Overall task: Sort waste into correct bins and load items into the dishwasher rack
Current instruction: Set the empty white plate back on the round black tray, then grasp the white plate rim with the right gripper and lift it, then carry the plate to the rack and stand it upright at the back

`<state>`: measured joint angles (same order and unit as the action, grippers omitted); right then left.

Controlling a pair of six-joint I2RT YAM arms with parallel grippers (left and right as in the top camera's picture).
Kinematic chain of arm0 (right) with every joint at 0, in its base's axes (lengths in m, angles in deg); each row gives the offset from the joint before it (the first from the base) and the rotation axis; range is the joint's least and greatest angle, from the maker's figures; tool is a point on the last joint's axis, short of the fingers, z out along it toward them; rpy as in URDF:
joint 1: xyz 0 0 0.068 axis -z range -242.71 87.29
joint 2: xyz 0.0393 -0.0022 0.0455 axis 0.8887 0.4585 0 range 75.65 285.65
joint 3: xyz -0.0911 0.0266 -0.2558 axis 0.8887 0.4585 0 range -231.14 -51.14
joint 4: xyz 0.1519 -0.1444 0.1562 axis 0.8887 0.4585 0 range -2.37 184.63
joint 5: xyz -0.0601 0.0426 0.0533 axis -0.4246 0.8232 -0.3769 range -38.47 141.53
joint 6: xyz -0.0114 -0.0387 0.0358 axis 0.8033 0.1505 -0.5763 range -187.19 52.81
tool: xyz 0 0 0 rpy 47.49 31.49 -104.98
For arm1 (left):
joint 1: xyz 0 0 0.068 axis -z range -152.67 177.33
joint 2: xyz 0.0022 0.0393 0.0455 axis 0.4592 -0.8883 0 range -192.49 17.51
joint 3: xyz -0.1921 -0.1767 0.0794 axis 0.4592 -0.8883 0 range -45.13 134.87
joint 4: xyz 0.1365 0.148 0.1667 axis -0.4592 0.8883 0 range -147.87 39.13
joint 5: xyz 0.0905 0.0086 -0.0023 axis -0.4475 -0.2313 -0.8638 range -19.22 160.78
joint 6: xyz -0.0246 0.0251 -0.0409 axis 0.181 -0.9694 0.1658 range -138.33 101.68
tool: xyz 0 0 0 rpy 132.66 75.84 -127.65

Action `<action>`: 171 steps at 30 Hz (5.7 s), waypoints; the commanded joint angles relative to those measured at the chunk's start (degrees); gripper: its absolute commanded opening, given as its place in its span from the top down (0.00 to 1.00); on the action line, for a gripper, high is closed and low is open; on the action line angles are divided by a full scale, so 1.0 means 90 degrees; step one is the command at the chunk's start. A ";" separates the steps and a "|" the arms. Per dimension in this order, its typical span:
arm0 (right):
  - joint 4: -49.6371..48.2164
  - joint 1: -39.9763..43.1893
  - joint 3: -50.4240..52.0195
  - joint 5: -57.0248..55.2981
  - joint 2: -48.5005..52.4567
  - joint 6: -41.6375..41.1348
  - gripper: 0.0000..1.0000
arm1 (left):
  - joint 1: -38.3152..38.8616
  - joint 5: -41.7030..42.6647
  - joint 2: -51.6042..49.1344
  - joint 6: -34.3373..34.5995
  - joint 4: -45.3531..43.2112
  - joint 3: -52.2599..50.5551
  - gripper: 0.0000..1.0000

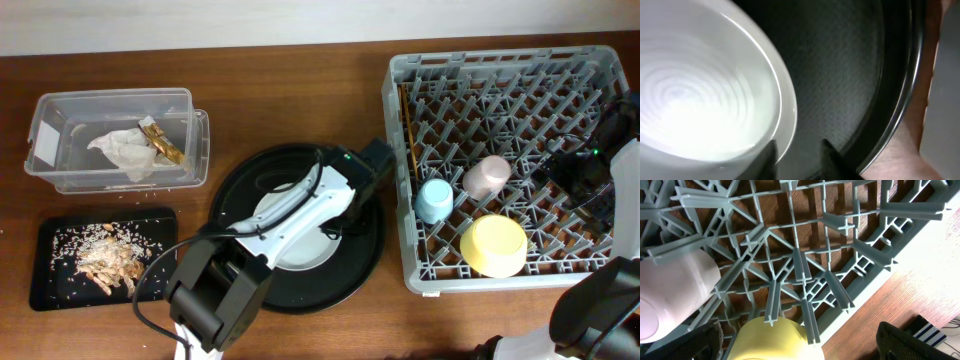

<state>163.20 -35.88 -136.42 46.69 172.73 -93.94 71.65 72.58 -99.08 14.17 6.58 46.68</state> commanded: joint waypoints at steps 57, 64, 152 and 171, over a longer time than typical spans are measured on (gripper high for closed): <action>-0.1957 -0.7023 0.0109 0.0964 0.2506 -0.0920 0.61 | -0.7038 -0.1515 0.0255 -0.0238 0.3585 0.3976 0.01; -0.2242 -0.7023 0.0517 0.1052 0.2506 -0.0950 0.80 | -0.7038 -0.1513 0.0255 -0.0238 0.3585 0.3976 0.01; 0.2314 -0.8689 -0.2271 -0.1214 -0.1421 -0.0855 0.01 | -0.7038 -0.1513 0.0255 -0.0238 0.3585 0.3976 0.01; -0.4507 -0.6387 0.4172 0.1564 -0.5644 0.2778 0.01 | -0.7038 -0.1515 0.0255 -0.0238 0.3582 0.3976 0.01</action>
<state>127.14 -99.31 -109.27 53.42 131.00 -72.10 8.59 59.51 -98.40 12.33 38.71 82.52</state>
